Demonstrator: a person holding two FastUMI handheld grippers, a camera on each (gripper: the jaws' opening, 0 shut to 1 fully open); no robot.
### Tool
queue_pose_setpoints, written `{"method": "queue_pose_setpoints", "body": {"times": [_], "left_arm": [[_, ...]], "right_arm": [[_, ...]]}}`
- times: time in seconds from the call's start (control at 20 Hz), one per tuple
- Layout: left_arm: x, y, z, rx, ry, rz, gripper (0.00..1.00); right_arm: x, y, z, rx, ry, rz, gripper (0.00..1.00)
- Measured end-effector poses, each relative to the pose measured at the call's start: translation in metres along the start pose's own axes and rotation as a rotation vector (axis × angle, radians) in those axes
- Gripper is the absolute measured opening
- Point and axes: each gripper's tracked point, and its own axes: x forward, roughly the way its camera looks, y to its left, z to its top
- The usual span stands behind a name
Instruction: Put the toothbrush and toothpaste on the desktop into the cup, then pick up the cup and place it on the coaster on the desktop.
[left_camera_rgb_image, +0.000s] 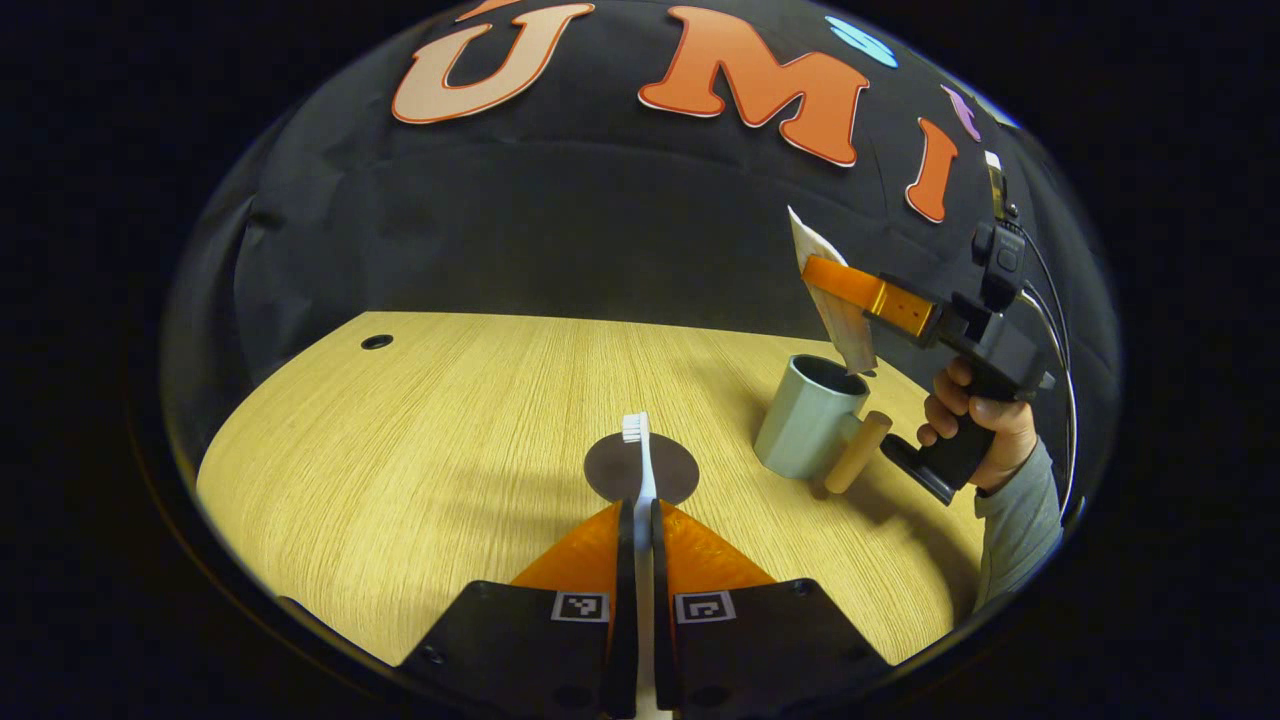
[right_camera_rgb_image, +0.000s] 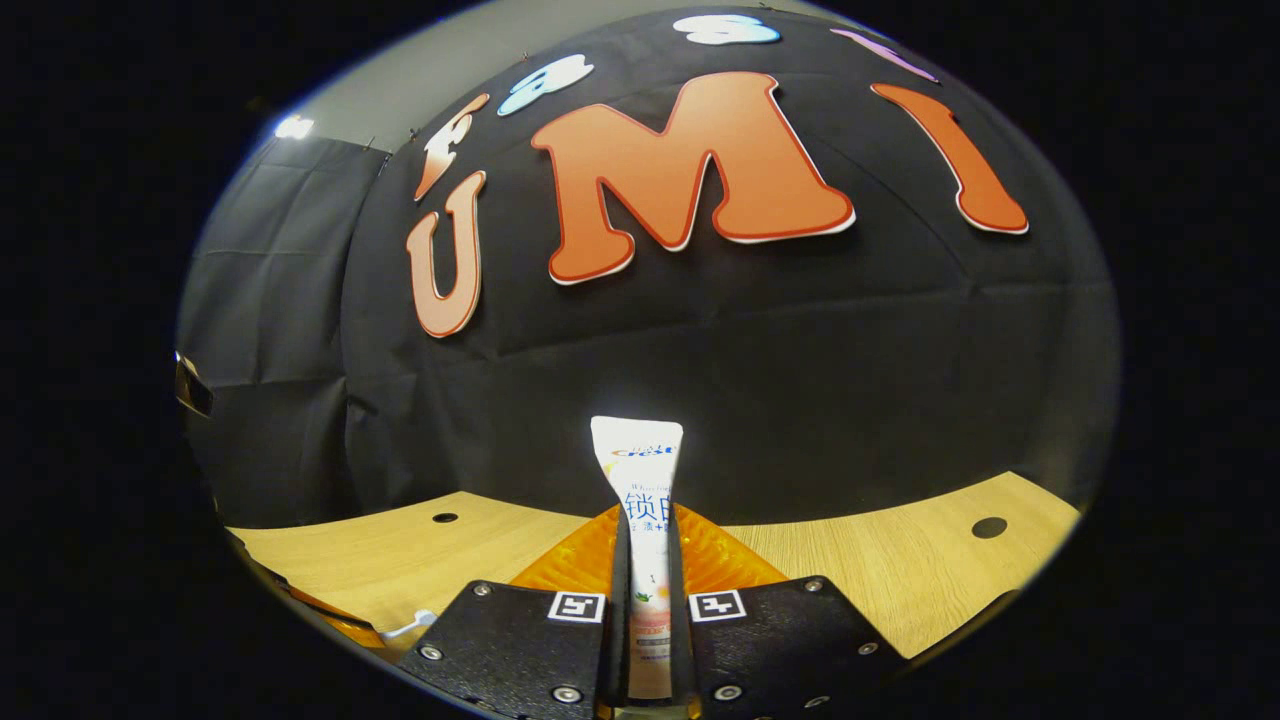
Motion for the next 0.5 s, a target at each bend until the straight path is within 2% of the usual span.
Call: {"method": "queue_pose_setpoints", "body": {"times": [0.3, 0.5], "left_arm": [[-0.008, 0.002, 0.009, -0.004, -0.025, 0.0, 0.1], [-0.007, 0.004, 0.017, 0.002, -0.047, 0.008, 0.1]], "right_arm": [[0.006, -0.007, -0.032, -0.007, 0.063, -0.008, 0.17], [0.004, -0.009, -0.037, -0.017, 0.057, -0.014, 0.17]]}}
